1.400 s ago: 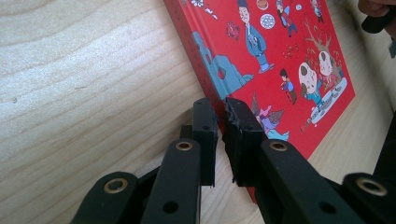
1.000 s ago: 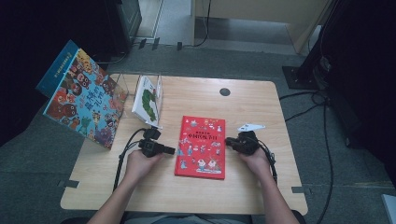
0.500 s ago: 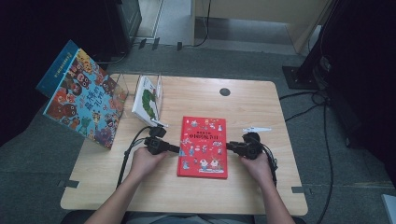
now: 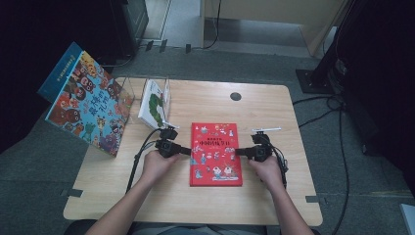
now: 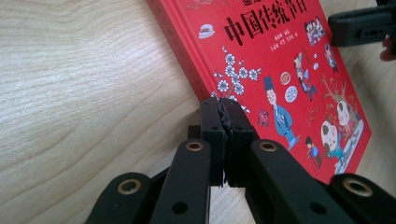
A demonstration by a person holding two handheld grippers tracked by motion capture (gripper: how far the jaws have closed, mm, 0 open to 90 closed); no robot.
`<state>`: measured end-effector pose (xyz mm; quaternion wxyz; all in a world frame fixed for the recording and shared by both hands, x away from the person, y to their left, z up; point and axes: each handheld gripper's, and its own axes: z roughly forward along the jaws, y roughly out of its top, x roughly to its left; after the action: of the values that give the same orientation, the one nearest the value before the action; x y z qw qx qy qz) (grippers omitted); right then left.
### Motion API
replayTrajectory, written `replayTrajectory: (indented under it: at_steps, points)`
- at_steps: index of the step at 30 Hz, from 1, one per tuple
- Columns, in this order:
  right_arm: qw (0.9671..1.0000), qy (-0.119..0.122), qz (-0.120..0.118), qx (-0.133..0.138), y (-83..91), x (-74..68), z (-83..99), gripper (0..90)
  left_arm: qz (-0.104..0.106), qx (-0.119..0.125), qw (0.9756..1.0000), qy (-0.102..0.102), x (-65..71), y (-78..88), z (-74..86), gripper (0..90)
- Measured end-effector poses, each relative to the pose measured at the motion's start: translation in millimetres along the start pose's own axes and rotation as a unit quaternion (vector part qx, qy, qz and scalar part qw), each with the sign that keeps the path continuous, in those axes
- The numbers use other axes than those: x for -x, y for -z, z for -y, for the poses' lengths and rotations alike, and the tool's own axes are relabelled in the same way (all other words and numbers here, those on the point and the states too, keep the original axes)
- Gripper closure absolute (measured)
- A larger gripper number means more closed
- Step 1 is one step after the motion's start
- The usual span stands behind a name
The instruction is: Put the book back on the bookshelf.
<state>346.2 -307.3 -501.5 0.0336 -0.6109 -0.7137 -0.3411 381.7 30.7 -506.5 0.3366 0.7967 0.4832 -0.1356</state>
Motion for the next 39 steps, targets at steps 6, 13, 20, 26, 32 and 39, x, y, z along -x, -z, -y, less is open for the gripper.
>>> replayTrajectory:
  at_steps: [6,13,20,26,32,39]
  points:
    - [0.9984,-0.052,-0.003,-0.022,-2.7,4.7,-9.0,70.1,0.003,0.008,1.0000,0.002,2.2,-3.0,0.7,90.0]
    - [0.9972,-0.060,0.021,-0.040,-2.0,-1.7,-14.2,71.2,0.005,0.013,0.9998,0.011,1.8,-3.3,2.0,90.0]
    - [0.9968,-0.043,0.038,-0.055,1.8,-7.4,-16.4,73.2,-0.001,0.012,0.9998,0.015,3.3,-3.1,1.7,90.0]
    - [0.9977,-0.032,-0.024,-0.054,8.1,-21.7,-20.8,78.8,0.011,-0.006,0.9998,0.013,8.4,-10.2,3.0,90.0]
    - [0.9987,0.006,0.009,-0.050,13.8,-29.2,-25.4,77.8,0.008,-0.004,0.9999,0.012,8.3,-11.1,2.8,90.0]
    - [0.9979,-0.010,0.040,-0.050,9.9,-4.6,-21.7,75.9,0.003,-0.002,1.0000,0.008,9.5,-12.3,1.3,90.0]
